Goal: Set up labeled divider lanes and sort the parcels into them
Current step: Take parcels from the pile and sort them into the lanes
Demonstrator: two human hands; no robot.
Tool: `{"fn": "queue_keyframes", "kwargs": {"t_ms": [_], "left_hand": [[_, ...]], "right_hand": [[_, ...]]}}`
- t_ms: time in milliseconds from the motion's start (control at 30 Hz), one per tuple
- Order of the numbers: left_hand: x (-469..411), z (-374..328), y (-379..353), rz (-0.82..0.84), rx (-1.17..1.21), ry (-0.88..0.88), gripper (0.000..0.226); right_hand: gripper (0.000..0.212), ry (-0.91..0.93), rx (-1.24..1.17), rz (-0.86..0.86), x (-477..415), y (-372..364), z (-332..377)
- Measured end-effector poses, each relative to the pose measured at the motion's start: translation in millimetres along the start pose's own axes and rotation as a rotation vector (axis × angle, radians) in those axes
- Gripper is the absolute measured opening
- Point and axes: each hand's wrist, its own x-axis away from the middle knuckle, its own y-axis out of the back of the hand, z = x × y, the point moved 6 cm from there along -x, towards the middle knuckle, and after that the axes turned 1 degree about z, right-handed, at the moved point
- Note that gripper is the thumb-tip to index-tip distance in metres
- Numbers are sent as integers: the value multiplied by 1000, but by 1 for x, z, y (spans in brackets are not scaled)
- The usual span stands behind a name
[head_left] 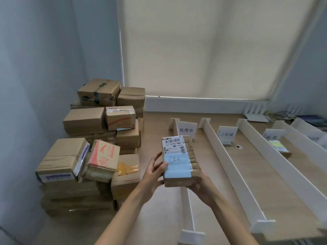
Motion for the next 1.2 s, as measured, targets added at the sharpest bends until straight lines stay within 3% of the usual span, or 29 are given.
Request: {"fn": "queue_keyframes", "kwargs": {"t_ms": [133, 300, 400, 500, 733, 1033, 1200], "left_hand": [[-9, 13, -12, -108, -22, 6, 52], [-22, 32, -40, -47, -43, 17, 35], [-33, 37, -58, -27, -211, -26, 37], [-42, 39, -79, -14, -377, -74, 49], [-74, 56, -154, 156, -390, -143, 27], [-164, 78, -294, 212, -576, -248, 53], [-232, 111, -369, 251, -873, -363, 78]], "right_hand": [[32, 28, 123, -318, 11, 32, 6], [22, 50, 244, -309, 36, 48, 12], [26, 87, 237, -337, 48, 64, 14], [29, 106, 212, -398, 58, 85, 15], [22, 130, 172, -594, 74, 161, 30], [27, 107, 223, -696, 40, 339, 57], [36, 37, 262, -677, -8, 453, 66]]}}
